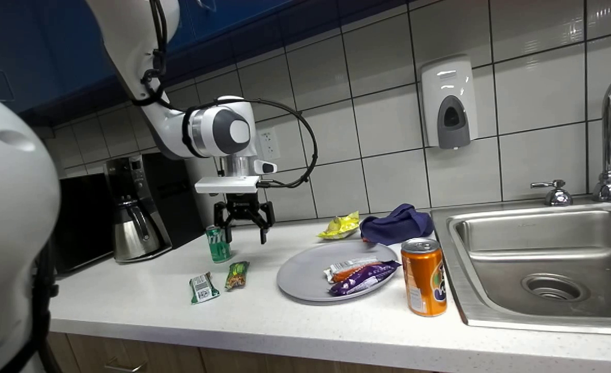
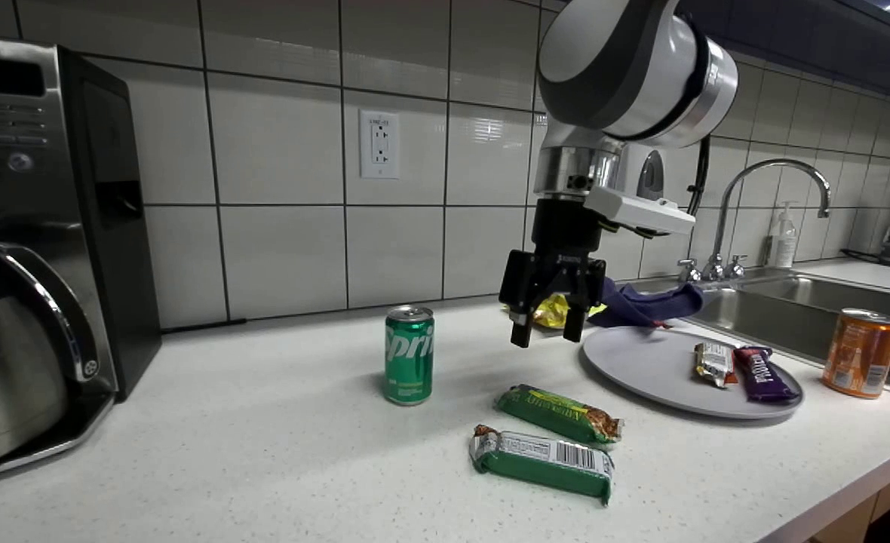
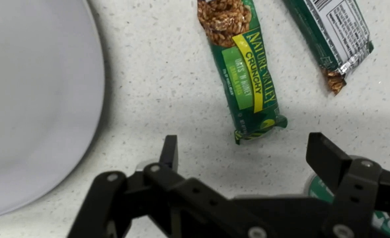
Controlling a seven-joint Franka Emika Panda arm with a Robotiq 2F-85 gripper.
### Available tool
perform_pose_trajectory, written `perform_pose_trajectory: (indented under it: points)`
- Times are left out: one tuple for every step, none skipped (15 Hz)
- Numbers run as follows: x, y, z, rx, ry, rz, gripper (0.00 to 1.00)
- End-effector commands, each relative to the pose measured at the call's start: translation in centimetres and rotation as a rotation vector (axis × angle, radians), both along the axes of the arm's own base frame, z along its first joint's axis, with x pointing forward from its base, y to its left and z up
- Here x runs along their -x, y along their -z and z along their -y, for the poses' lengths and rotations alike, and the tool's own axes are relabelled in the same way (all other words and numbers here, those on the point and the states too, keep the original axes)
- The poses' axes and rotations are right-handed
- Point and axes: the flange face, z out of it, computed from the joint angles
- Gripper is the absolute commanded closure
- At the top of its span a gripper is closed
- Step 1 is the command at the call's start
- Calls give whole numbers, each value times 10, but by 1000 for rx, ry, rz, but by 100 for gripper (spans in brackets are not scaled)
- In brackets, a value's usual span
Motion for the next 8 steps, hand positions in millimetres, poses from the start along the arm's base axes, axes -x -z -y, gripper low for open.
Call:
perform_pose_trajectory:
  points:
    - [16, 1, -5, -34, -123, -23, 0]
    - [19, 3, -6, -38, -153, -32, 0]
    - [21, 7, -7, -31, -180, -41, 0]
    - [23, 9, -7, -33, -200, -48, 0]
    - [25, 10, -8, -32, -217, -54, 0]
    - [26, 12, -8, -30, -232, -59, 0]
    - [27, 14, -8, -30, -241, -64, 0]
    - [28, 15, -8, -28, -249, -69, 0]
